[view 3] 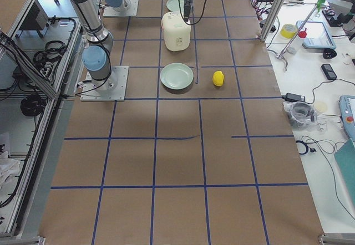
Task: Press rice cooker button
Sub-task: 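Move the right gripper over the green button on the rice cooker lid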
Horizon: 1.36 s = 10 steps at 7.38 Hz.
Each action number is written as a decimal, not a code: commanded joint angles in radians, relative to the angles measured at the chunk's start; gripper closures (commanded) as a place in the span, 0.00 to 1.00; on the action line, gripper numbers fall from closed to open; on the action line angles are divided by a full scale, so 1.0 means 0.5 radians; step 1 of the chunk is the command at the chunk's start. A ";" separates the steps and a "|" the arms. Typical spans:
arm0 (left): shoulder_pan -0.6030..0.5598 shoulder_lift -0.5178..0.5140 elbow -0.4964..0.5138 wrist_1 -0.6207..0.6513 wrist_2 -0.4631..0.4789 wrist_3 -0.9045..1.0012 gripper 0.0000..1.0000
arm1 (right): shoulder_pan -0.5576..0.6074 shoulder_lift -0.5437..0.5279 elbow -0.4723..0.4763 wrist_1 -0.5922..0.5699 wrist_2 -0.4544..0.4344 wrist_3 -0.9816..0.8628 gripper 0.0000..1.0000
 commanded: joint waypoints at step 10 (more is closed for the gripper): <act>0.000 0.000 0.000 0.000 0.000 0.001 0.00 | 0.362 0.232 0.437 -0.472 0.189 0.233 1.00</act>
